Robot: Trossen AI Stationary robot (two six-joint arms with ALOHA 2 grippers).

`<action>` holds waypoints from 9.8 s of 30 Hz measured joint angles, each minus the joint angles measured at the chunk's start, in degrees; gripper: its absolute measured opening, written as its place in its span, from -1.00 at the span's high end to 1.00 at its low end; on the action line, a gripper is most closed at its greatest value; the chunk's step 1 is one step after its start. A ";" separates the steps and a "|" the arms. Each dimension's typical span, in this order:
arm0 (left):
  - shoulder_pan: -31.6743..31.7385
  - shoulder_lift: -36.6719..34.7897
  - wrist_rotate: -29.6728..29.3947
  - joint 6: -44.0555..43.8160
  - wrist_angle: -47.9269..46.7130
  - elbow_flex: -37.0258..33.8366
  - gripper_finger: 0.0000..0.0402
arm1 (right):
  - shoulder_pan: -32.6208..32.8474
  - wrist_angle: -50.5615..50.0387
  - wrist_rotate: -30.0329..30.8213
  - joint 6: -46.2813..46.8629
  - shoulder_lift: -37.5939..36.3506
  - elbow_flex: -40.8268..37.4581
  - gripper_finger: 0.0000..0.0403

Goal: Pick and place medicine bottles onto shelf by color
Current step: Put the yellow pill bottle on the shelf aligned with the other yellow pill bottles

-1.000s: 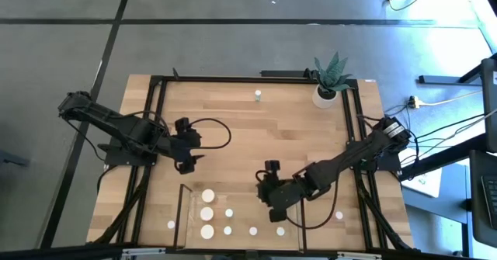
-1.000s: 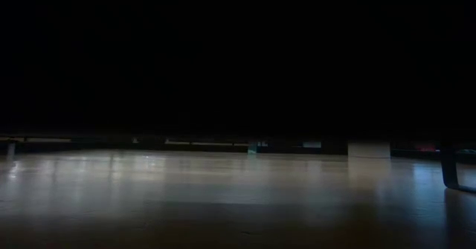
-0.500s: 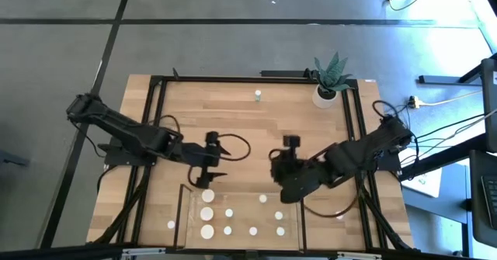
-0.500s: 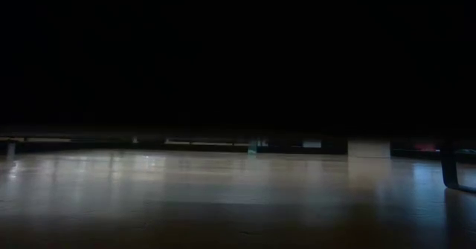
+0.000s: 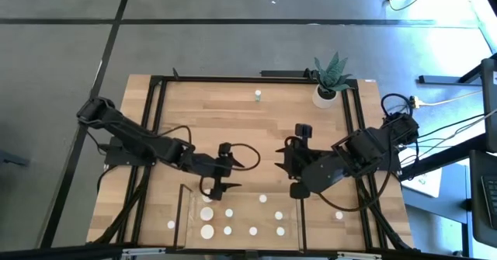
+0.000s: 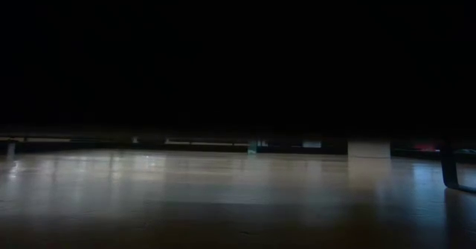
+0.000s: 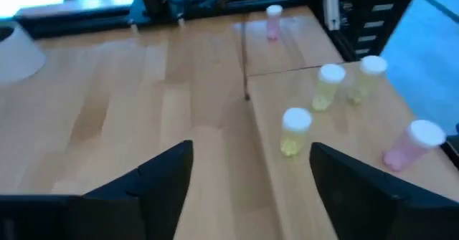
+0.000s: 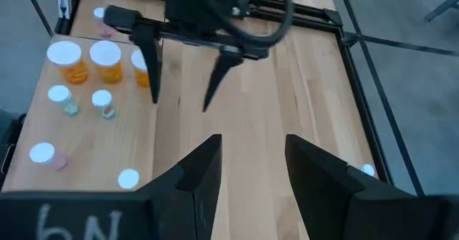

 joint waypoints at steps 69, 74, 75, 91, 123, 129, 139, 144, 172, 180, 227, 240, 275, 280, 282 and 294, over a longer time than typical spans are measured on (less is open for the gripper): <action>2.22 24.63 11.00 4.00 -25.87 30.64 0.66 | 0.26 -0.48 -1.96 -4.20 -8.15 -0.02 0.22; 2.24 24.63 10.52 4.63 -25.73 30.64 0.49 | 0.26 -0.48 -12.59 -4.27 -8.15 -0.02 0.22; 2.24 24.63 10.52 4.71 -25.69 30.64 0.46 | 0.27 -0.48 -14.95 -4.27 -8.15 -0.02 0.22; 2.24 24.63 5.97 1.52 -24.88 30.64 0.41 | 0.27 -0.15 -19.33 -4.40 -8.13 -0.02 0.22; 0.43 27.02 5.96 0.87 -21.70 30.68 -0.28 | 0.27 0.21 -19.29 -4.37 -8.09 -0.07 0.22; 0.43 28.97 6.27 1.06 -20.27 30.73 -0.29 | 0.26 0.59 -19.29 -4.38 -8.09 -0.07 0.22; 0.44 32.22 8.14 1.58 -17.77 30.62 -0.29 | 0.28 1.16 -19.29 -4.38 -8.09 -0.07 0.22; 0.49 32.30 8.12 2.57 -16.49 30.64 -0.26 | 0.28 1.19 -19.28 -4.37 -8.09 -0.07 0.22; 0.47 32.30 8.14 2.57 -16.83 30.64 0.21 | 0.27 1.14 -19.29 -4.36 -8.09 -0.07 0.22; 0.43 32.30 8.14 2.57 -16.42 30.63 0.33 | 0.27 1.14 -19.28 -4.43 -8.09 -0.07 0.22; 2.11 33.39 10.87 16.62 -14.95 37.14 0.42 | 0.27 1.11 -19.28 -4.36 -8.13 -0.02 0.22; 2.85 34.55 12.47 17.58 -13.85 37.18 0.42 | 0.28 1.11 -19.27 -4.40 -8.14 -0.02 0.22; 3.18 38.11 15.26 17.41 -11.51 37.09 0.42 | 0.27 2.02 -19.29 -4.39 -8.13 -0.02 0.22; 3.23 38.11 16.10 17.37 -11.52 37.09 0.41 | 0.26 2.03 -19.29 -4.37 -8.13 -0.02 0.22; 3.23 38.11 16.23 17.36 -11.54 37.09 0.39 | 0.26 2.03 -19.29 -4.41 -8.13 -0.02 0.22; 3.23 38.11 16.55 17.39 -11.70 37.09 0.21 | 0.29 2.03 -19.29 -4.41 -8.13 -0.02 0.22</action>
